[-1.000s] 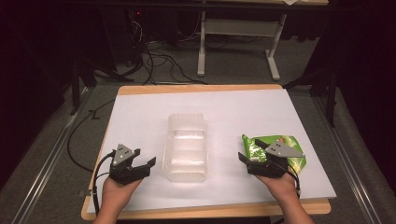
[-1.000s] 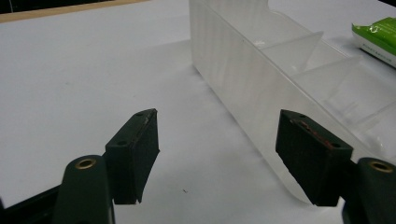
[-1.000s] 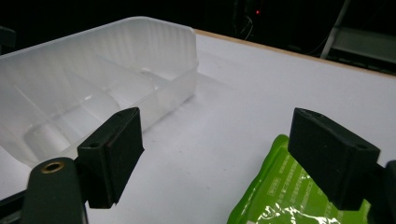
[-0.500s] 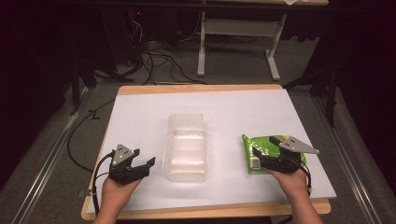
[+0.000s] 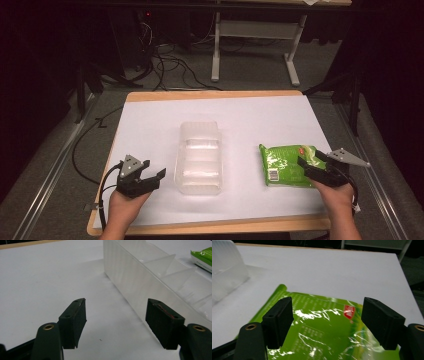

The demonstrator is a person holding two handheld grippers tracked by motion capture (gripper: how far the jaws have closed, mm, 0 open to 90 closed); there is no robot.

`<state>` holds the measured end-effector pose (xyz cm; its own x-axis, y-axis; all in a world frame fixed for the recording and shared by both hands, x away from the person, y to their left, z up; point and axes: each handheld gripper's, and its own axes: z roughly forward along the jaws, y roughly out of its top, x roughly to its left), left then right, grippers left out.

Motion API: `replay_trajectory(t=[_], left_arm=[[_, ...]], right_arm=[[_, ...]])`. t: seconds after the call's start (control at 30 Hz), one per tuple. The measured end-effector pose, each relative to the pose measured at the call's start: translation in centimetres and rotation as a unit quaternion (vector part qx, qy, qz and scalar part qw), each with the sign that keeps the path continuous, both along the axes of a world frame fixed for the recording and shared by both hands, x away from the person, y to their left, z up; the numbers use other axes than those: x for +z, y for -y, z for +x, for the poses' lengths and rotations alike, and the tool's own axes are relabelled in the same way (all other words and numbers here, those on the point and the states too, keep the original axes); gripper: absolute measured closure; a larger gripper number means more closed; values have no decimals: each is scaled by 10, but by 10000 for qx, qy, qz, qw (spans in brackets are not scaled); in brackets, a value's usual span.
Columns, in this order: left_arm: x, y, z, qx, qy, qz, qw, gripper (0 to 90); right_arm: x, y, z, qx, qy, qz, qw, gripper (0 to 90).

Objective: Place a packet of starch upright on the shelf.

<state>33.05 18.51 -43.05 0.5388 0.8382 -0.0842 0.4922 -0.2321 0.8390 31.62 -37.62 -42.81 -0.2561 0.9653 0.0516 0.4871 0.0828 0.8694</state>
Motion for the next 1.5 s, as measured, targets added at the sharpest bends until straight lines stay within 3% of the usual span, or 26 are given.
replay_trajectory(t=[0.27, 0.43, 0.47, 0.5, 0.7, 0.83, 0.9, 1.03, 1.2, 1.3, 1.4, 1.5], left_arm=[[-1, 0, -1, 10, -43, -22, 10000, 345], [-1, 0, -1, 18, -41, -34, 10000, 347], [-1, 0, -1, 18, -41, -34, 10000, 347], [-1, 0, -1, 18, -44, -34, 10000, 347], [0, -1, -1, 52, -50, -76, 9999, 348], [-1, -1, -1, 54, -63, -76, 9999, 348], [-1, -1, -2, 54, -64, -83, 9999, 348], [-1, 0, -2, 57, -74, -77, 9999, 349], [-1, 0, -2, 59, -77, -81, 9999, 349], [-2, 1, -1, 50, -92, -67, 9999, 349], [-1, 1, -2, 43, -80, -49, 9999, 350], [-1, 1, -1, 38, -80, -49, 9999, 351]], right_arm=[[-12, 23, -4, -573, -391, -108, 9975, 261], [-26, 41, -7, -1009, -775, 132, 9918, 244], [-26, 41, -7, -1009, -775, 132, 9918, 244], [-32, 46, -6, -1032, -924, 254, 9900, 241], [-42, 46, -3, -1030, -1295, 323, 9857, 237], [-44, 47, -3, -1100, -1327, 390, 9843, 248], [-45, 48, -4, -989, -1279, 616, 9849, 336], [-45, 48, -4, -832, -1278, 990, 9833, 419], [-43, 50, -5, -654, -1129, 1213, 9840, 538], [-42, 46, -4, -514, -1101, 1196, 9854, 546], [-44, 41, -1, -453, -1279, 1063, 9850, 566], [-46, 39, 1, -461, -1401, 959, 9844, 661]])
